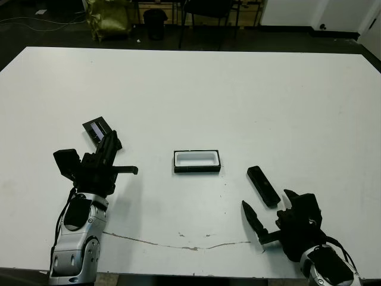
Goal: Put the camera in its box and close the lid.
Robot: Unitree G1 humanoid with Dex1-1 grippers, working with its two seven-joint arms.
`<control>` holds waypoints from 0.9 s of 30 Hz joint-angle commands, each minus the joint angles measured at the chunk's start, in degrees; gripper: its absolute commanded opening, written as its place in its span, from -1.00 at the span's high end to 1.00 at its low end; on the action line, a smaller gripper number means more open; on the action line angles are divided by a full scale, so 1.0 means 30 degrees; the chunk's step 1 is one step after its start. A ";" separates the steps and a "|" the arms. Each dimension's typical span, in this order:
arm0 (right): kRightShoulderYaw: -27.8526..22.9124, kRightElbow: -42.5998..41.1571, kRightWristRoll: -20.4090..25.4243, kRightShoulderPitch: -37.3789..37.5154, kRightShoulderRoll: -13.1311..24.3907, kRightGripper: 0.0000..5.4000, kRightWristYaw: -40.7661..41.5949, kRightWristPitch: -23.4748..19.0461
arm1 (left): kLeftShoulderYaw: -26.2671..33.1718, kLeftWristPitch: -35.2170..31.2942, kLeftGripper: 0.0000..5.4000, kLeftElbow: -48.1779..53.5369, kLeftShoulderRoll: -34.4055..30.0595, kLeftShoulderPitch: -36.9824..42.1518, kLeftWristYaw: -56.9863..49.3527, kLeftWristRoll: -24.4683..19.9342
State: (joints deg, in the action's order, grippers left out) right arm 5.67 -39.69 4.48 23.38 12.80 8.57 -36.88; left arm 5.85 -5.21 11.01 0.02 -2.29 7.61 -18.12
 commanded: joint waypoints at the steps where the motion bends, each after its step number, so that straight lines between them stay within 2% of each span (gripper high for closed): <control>1: -0.0046 0.0523 -0.0454 0.0469 0.0242 -0.45 -0.0323 -0.0770 | 0.0018 -0.0506 1.00 0.0087 -0.0022 -0.0234 -0.0238 0.0080; 6: 0.0123 0.0096 -0.0903 0.0456 0.0312 -0.04 -0.0616 -0.1381 | 0.0004 -0.0276 1.00 -0.0041 -0.0100 -0.0226 -0.0050 0.0125; 13: -0.0441 -0.0022 -0.0249 0.0475 -0.1063 0.54 -0.1203 -0.2182 | -0.0033 -0.0397 1.00 0.0096 -0.0096 -0.0285 -0.0240 0.0253; 17: -0.0573 -0.0062 -0.0242 0.0749 -0.1597 0.83 -0.1529 -0.1727 | -0.0036 -0.0182 1.00 -0.0046 -0.0147 -0.0266 -0.0109 0.0258; 24: -0.0595 0.0082 -0.0353 0.0979 -0.1601 0.90 -0.1624 -0.0959 | -0.0036 -0.0282 1.00 -0.0035 -0.0124 -0.0275 -0.0199 0.0240; 27: -0.0623 -0.0150 -0.0335 0.1018 -0.1374 0.90 -0.1526 -0.1206 | 0.0001 -0.0352 1.00 -0.0042 -0.0162 -0.0288 -0.0105 0.0118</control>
State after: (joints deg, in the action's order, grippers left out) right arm 4.20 -40.95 3.65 24.15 8.29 4.08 -38.88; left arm 5.60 -5.25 11.29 0.02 -2.41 7.52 -18.06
